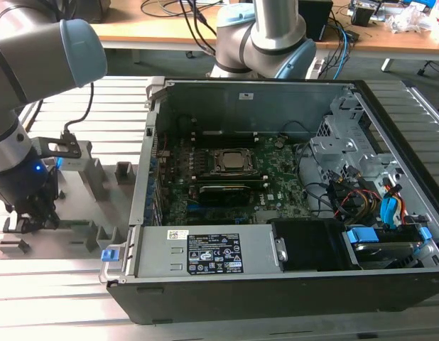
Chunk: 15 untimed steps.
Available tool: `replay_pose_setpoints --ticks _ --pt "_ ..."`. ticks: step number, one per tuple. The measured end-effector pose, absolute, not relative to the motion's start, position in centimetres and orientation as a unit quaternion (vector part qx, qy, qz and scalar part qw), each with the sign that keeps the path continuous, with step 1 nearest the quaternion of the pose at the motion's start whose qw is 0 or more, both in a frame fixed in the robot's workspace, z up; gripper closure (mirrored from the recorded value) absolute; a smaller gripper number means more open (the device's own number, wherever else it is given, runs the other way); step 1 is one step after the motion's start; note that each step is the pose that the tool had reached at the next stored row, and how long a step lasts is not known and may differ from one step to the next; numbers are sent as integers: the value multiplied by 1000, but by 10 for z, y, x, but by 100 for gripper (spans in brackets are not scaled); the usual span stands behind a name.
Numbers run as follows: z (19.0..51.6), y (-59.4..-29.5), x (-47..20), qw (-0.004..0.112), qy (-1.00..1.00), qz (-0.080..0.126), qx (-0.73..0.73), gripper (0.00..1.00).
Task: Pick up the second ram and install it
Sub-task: 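Pick up the second ram and move it above second insertion slot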
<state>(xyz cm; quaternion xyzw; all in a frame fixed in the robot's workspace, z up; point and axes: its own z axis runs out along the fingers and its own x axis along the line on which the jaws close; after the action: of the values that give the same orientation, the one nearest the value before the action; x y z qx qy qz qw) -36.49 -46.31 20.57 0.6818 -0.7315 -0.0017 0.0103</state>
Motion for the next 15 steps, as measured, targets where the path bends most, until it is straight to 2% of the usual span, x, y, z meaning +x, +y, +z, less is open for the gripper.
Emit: replay_pose_setpoints --ticks 15 --pt "224 -463 -365 10 -731 -2 682 86"
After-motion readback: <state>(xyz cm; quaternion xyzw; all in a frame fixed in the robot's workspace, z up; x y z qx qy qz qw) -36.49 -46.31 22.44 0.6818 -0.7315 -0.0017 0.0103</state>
